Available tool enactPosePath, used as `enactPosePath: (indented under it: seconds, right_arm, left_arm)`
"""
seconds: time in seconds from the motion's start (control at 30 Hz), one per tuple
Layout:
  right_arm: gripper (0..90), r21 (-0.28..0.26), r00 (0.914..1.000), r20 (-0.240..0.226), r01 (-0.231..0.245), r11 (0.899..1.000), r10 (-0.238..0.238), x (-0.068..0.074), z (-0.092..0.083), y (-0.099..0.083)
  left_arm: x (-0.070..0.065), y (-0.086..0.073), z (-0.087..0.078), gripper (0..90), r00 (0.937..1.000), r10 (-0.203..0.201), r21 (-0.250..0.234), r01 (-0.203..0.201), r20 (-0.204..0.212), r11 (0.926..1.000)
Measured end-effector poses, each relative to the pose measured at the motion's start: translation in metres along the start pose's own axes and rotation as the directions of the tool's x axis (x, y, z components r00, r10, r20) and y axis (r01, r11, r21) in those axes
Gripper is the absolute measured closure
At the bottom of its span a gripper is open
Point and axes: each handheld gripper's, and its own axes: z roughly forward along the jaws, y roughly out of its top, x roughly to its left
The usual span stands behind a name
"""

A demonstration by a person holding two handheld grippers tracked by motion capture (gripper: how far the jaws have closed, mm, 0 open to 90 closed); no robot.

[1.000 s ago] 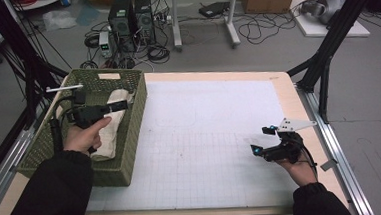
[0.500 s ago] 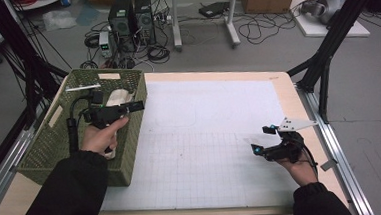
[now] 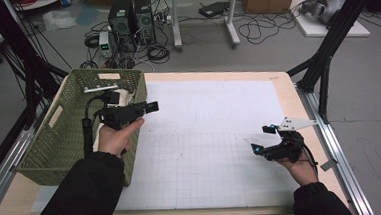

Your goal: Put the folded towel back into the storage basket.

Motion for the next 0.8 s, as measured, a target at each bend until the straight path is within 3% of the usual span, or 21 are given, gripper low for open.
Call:
enactPosePath:
  seconds: [0.1,0.53,0.8]
  right_arm:
    - [11.9,-0.001,1.0,-0.001,0.0,1.0,0.0,0.0,0.0,0.0]
    - [11.9,-0.009,1.0,0.002,0.002,1.0,-0.002,-0.001,-0.002,0.0]
    - [11.9,-0.013,1.0,0.001,0.002,1.0,-0.002,-0.002,-0.002,0.0]
  left_arm:
    - [-0.006,-0.002,0.006,33.9,0.9999,0.011,0.01,-0.011,-0.008,0.9999]
    - [-0.016,-0.011,0.027,33.4,0.9998,-0.021,0.011,0.021,0.008,0.9997]
    - [-0.022,-0.016,0.034,33.5,1.0,-0.006,0.006,0.006,-0.002,1.0]
